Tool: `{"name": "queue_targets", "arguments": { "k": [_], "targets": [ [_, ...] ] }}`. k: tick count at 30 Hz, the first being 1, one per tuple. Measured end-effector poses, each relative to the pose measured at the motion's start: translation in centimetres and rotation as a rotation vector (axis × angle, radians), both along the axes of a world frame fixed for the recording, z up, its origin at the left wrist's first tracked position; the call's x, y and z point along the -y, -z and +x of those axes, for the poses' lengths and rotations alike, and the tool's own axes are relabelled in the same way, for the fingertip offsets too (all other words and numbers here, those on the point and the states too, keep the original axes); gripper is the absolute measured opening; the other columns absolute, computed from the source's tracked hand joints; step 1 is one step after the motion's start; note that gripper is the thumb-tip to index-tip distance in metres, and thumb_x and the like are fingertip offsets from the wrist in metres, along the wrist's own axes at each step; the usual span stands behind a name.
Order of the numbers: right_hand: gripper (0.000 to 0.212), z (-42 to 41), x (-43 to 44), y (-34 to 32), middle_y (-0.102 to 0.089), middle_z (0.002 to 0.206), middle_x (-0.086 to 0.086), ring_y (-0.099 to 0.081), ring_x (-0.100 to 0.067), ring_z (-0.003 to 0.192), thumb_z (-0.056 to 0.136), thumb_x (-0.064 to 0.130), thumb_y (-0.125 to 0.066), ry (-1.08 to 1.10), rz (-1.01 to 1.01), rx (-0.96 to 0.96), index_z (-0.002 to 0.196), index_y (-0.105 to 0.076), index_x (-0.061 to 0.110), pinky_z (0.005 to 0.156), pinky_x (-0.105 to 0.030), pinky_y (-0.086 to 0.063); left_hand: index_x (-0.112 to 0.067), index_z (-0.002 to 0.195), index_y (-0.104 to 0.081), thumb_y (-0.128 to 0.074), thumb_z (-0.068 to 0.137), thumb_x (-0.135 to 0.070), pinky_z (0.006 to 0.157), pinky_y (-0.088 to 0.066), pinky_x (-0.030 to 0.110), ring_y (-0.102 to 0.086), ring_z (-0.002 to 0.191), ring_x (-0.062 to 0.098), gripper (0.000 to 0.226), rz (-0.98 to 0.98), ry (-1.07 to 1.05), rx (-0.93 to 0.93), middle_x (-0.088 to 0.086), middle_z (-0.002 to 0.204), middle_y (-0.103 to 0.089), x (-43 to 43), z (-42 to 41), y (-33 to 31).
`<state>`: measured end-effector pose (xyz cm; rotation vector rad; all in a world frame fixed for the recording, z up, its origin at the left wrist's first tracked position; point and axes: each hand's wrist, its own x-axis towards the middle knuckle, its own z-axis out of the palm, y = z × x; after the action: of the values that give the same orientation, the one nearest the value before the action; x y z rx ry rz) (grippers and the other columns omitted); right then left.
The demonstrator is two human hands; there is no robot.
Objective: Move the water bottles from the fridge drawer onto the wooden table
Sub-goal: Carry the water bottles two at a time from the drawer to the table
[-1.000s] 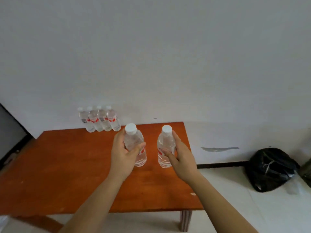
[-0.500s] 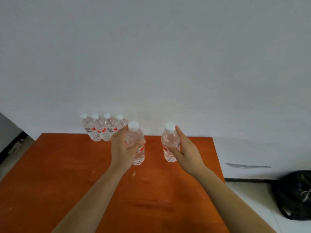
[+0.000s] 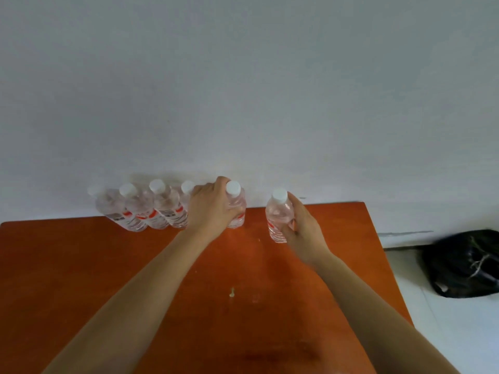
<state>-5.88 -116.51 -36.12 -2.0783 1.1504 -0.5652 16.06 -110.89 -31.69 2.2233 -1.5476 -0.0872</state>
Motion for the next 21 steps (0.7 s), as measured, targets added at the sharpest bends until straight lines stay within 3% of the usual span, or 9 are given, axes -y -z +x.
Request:
{"name": "queue_targets", "arguments": {
  "k": [4,10,14,17,21],
  "targets": [
    [0.066,3.0,1.4,1.1,-0.054,0.144,-0.004,-0.054,-0.025,0.129,0.095,0.018,-0.064,-0.025,0.036,-0.018,0.152,-0.030,0.017,0.102,-0.041,-0.048,-0.013,0.113,-0.053,-0.068,0.082,-0.053,0.080,-0.042,0.036,-0.063,0.092,0.032,0.053,0.106,0.035,0.108,0.007,0.093,-0.070,1.9,2.3,-0.8],
    [0.066,8.5,2.6,1.8,-0.050,0.147,-0.003,-0.051,-0.021,0.132,0.096,0.024,-0.064,-0.052,0.071,0.032,0.152,-0.029,0.022,0.104,-0.041,-0.048,-0.014,0.121,-0.049,-0.068,0.084,-0.052,0.074,-0.035,0.033,-0.059,0.100,0.034,0.056,0.203,0.011,0.073,0.007,0.109,-0.067,2.1,4.7,-0.1],
    [0.066,10.4,2.8,3.0,-0.041,0.147,-0.005,-0.050,-0.016,0.125,0.097,0.020,-0.062,-0.023,0.075,0.058,0.154,-0.029,0.022,0.099,-0.029,-0.045,-0.022,0.118,-0.053,-0.074,0.077,-0.057,0.084,-0.037,0.035,-0.064,0.096,0.024,0.058,0.168,0.077,0.113,-0.004,0.113,-0.068,2.3,6.2,1.6],
    [0.072,10.2,2.6,4.3,-0.041,0.149,-0.006,-0.053,-0.017,0.122,0.098,0.021,-0.060,0.011,0.133,-0.010,0.157,-0.020,0.028,0.101,-0.033,-0.048,-0.022,0.125,-0.052,-0.078,0.075,-0.052,0.092,-0.038,0.036,-0.063,0.107,0.022,0.064,0.172,0.116,0.100,-0.003,0.123,-0.066,2.4,6.8,2.1],
    [0.079,10.4,2.4,3.1,-0.042,0.154,-0.004,-0.046,-0.025,0.138,0.097,0.026,-0.062,-0.009,0.152,-0.065,0.158,-0.012,0.032,0.107,-0.043,-0.046,-0.022,0.144,-0.041,-0.075,0.082,-0.043,0.110,-0.034,0.038,-0.050,0.130,0.024,0.074,0.169,0.190,0.040,0.000,0.142,-0.055,1.7,6.6,1.9]
  ]
}}
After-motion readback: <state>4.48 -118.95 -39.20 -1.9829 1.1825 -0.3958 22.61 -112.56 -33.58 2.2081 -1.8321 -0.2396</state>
